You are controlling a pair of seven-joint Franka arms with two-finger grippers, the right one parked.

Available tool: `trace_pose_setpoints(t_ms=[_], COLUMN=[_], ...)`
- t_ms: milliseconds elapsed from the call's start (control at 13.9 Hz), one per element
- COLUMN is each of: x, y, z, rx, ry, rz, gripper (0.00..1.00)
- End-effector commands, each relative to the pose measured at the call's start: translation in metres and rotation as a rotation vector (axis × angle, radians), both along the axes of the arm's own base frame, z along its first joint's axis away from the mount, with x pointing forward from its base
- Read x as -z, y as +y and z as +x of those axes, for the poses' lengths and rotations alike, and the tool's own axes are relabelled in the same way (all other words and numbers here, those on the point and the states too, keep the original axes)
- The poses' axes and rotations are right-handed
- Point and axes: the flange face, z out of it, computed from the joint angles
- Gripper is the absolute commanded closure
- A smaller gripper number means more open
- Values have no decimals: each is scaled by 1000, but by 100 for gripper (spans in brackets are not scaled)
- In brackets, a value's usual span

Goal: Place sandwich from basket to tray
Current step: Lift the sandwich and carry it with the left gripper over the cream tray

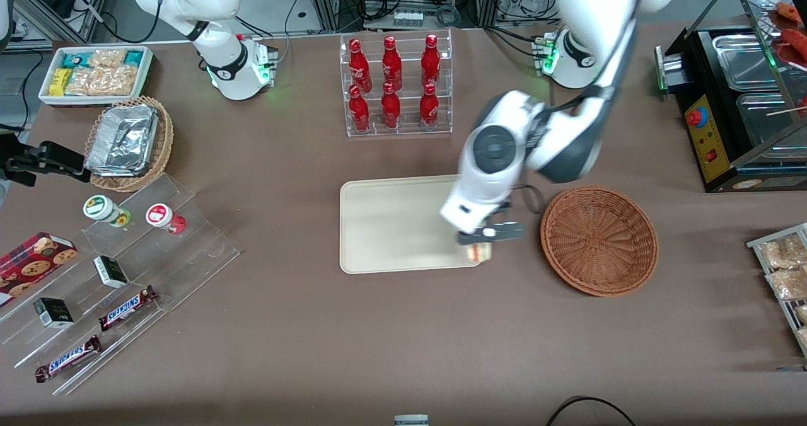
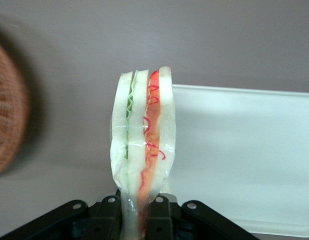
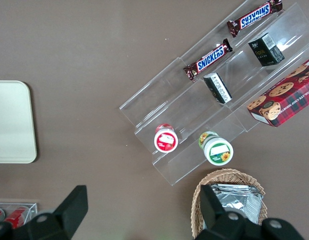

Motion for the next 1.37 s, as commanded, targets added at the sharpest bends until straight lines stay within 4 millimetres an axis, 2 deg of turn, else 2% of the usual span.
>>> trace_pose_setpoints(t_ms=[0, 216, 360, 504, 648, 936, 1008, 1080, 1152, 1296], x=[18, 51, 71, 94, 113, 121, 122, 120, 116, 102], y=[-50, -83, -90, -111, -118, -122, -121, -120, -118, -114], z=[-7, -27, -31, -48, -57, -65, -66, -64, -64, -59], rx=[-2, 23, 43, 71, 89, 101, 99, 99, 94, 80], ry=[-31, -50, -51, -60, -54, -45, -40, -42, -36, -24], rz=[-26, -37, -43, -49, -40, -31, -28, -26, -23, -20], gripper=[100, 100, 100, 100, 100, 98, 64, 5, 0, 0])
